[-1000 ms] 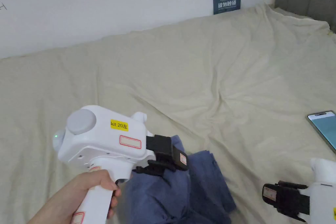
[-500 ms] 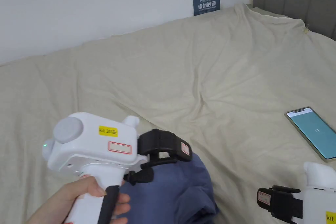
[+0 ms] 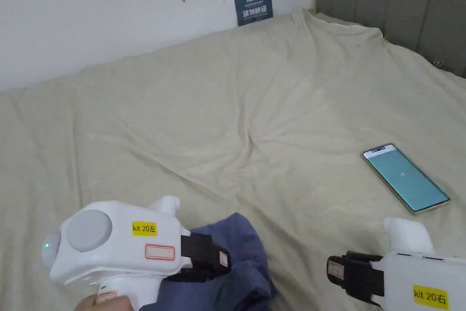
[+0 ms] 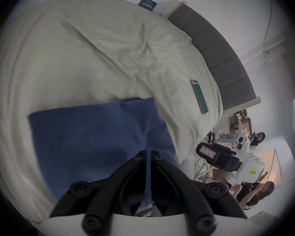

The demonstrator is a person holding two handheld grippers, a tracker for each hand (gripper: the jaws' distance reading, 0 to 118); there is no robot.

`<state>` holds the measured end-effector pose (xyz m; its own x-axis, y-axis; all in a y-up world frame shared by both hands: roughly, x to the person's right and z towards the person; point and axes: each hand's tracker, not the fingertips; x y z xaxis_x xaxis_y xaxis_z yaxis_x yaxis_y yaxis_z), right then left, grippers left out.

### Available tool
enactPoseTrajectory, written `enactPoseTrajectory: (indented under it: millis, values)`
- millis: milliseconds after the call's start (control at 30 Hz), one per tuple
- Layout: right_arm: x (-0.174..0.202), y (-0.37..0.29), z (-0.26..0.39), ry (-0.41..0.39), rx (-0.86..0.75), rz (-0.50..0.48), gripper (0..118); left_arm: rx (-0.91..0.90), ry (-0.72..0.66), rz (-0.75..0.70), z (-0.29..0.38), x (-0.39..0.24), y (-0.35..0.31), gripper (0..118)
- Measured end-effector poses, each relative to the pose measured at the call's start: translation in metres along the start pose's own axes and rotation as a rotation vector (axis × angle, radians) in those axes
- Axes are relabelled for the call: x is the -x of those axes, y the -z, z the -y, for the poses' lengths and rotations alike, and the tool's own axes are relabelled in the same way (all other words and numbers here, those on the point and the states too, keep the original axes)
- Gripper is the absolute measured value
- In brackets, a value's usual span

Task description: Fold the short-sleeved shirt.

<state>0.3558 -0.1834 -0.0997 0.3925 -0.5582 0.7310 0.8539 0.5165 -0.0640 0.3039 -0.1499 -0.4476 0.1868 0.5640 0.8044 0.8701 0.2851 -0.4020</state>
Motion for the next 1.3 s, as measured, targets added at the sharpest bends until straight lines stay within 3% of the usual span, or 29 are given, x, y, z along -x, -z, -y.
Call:
enactPoseTrajectory:
  millis: [200,467,667,800,1000,1100,1300]
  values:
    - [-0.009,-0.005,0.001,0.021,-0.009,0.011,0,0.088,0.048,-0.03,0.004,-0.01,0.046,6]
    - [-0.01,-0.008,0.001,0.032,-0.012,0.021,0,0.071,0.126,-0.03,0.01,-0.035,0.051,6]
    - [0.003,-0.011,0.002,0.008,-0.01,0.027,0,0.096,0.107,0.134,0.02,-0.038,0.039,6]
    - [0.021,-0.011,-0.002,-0.007,-0.016,0.012,0,0.022,0.066,0.186,0.038,-0.015,-0.006,6]
    - [0.082,0.029,-0.004,-0.213,0.026,0.005,0,-0.167,-0.123,0.211,0.067,0.063,-0.098,6]
    - [0.109,0.063,-0.001,-0.23,0.076,-0.073,0,-0.231,-0.21,0.154,0.086,0.095,-0.126,6]
    - [0.14,0.128,0.022,-0.376,0.127,0.066,0,-0.253,-0.296,0.209,0.103,0.131,-0.134,6]
